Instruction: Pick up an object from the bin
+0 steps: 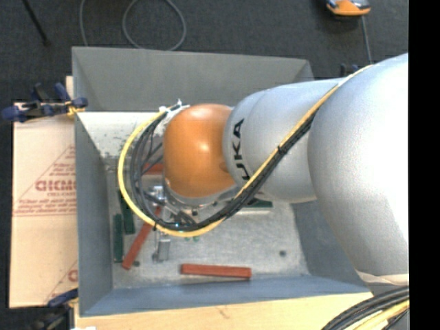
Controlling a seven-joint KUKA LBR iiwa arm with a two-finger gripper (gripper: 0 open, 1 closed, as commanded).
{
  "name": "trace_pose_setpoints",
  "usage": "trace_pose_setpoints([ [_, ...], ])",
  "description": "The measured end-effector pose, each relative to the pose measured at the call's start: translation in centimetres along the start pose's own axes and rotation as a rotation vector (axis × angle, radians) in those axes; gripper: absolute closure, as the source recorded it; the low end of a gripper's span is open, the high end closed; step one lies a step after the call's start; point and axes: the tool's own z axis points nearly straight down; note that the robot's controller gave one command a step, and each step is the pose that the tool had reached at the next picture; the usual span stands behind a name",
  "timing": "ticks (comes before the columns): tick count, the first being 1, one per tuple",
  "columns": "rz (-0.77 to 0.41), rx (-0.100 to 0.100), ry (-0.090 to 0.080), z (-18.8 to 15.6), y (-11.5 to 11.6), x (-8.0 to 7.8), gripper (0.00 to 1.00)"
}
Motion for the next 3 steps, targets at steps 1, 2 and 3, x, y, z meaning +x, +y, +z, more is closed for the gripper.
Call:
trace_pose_setpoints([
  [1, -0.462, 0.002, -0.004, 7.0, -0.8, -2.6, 0.0],
  [2, -0.707, 0.003, -0.005, 3.7, -2.9, -0.7, 0.0],
  [3, -1.016, 0.003, -0.012, 3.7, -1.2, -4.9, 0.0],
])
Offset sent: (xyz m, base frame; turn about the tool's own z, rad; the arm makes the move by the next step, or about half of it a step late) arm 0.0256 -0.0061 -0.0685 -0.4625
